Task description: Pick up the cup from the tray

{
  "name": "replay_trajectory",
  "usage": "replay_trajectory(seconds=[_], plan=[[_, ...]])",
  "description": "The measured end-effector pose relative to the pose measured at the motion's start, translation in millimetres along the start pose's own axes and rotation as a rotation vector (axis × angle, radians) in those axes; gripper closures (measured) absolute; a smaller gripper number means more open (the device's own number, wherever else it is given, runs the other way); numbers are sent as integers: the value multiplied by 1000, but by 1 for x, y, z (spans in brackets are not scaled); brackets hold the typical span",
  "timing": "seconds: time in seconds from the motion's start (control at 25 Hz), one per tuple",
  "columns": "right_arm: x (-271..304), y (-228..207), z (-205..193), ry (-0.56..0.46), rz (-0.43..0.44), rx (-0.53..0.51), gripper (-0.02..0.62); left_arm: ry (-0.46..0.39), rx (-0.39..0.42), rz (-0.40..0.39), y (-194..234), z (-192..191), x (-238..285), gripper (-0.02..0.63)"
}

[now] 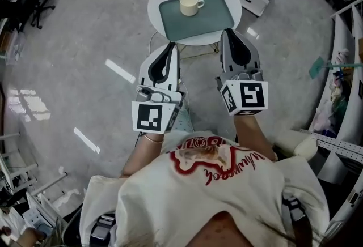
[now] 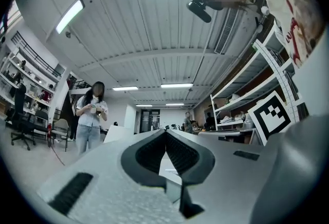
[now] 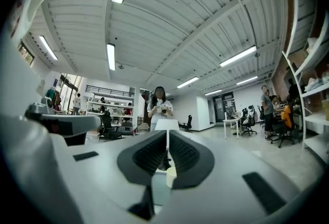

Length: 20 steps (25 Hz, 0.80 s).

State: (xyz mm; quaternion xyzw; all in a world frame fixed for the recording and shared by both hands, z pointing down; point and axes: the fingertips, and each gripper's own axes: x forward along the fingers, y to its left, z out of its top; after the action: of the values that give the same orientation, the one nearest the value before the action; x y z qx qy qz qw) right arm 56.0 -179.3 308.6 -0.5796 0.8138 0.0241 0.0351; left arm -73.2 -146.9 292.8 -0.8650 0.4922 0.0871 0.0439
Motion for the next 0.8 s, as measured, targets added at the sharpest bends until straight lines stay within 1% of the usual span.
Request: replay_trajectory(seconds=[0.12, 0.2, 0.28, 0.36, 0.44, 0.56, 0.68, 0.8], plan=[[48, -7, -1, -5, -40, 6, 563, -4, 6, -42, 34, 0, 44, 592], [71, -16, -4, 0, -71, 14, 563, -11, 8, -74, 48, 1, 71, 592], [89, -26, -14, 19, -87, 16, 563, -17, 10, -96, 57, -2, 94, 592], [106, -35, -33, 51, -86, 6, 563, -17, 1, -95, 64, -10, 112, 592], [124, -45, -65, 107, -71, -19, 561, -5, -12, -78, 71, -24, 125, 592], [150, -60, -131, 231, -30, -62, 561, 14, -30, -40, 79, -47, 138, 592], [180, -75, -202, 368, -3, -54, 560, 34, -56, -8, 84, -68, 145, 592], [206, -84, -266, 503, 27, -63, 558, 81, -68, 9, 88, -90, 146, 592]])
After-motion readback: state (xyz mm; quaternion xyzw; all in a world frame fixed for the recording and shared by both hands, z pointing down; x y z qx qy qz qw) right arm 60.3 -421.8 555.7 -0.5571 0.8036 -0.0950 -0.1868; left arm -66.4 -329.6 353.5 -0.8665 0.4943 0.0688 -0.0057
